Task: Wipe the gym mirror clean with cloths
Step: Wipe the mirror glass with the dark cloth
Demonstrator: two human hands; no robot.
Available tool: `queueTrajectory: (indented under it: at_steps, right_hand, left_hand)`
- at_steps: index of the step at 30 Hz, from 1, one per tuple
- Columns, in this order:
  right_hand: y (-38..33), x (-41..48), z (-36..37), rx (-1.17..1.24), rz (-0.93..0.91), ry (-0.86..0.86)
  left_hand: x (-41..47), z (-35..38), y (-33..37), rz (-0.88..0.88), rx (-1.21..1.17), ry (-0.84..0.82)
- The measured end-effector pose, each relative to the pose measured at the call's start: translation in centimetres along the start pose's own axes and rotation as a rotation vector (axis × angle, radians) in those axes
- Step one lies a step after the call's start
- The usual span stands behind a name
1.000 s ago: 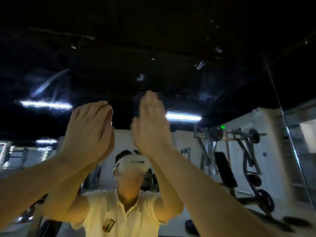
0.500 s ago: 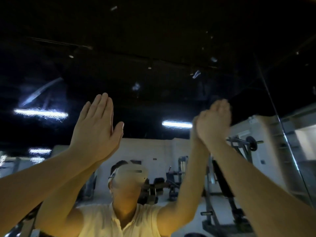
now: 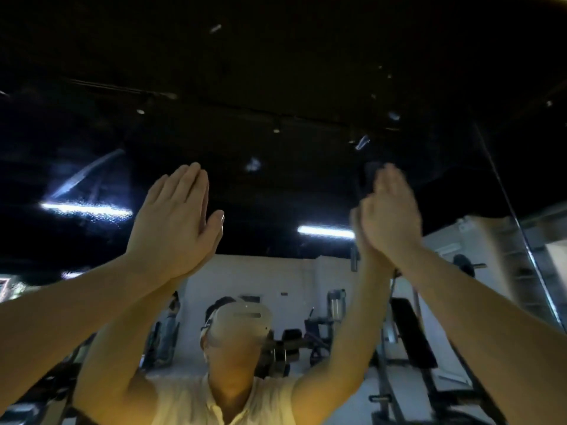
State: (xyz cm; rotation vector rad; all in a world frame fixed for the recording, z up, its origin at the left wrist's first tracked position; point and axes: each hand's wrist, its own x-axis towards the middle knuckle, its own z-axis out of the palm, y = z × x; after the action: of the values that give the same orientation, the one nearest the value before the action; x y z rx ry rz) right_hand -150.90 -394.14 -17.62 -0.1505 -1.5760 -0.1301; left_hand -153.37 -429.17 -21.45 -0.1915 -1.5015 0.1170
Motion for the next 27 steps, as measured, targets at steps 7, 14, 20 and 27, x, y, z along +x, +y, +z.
queueTrajectory:
  at_steps: [7, 14, 20, 27]
  right_hand:
    - [-10.6, 1.8, -0.4, 0.124, 0.008, 0.043]
    - [-19.8, 1.3, -4.5, 0.321, -0.602, -0.019]
    - [-4.2, 2.1, 0.3, -0.062, -0.083, 0.052]
    - [-7.9, 0.4, -0.9, 0.062, 0.169, 0.011]
  left_hand:
    - [-0.2, 0.2, 0.0, 0.008, -0.032, 0.008]
    - [-0.3, 0.0, -0.9, -0.074, -0.207, 0.049]
    - [-0.2, 0.4, -0.3, -0.011, -0.069, -0.019]
    - [-0.1, 0.3, -0.1, -0.004, -0.045, -0.032]
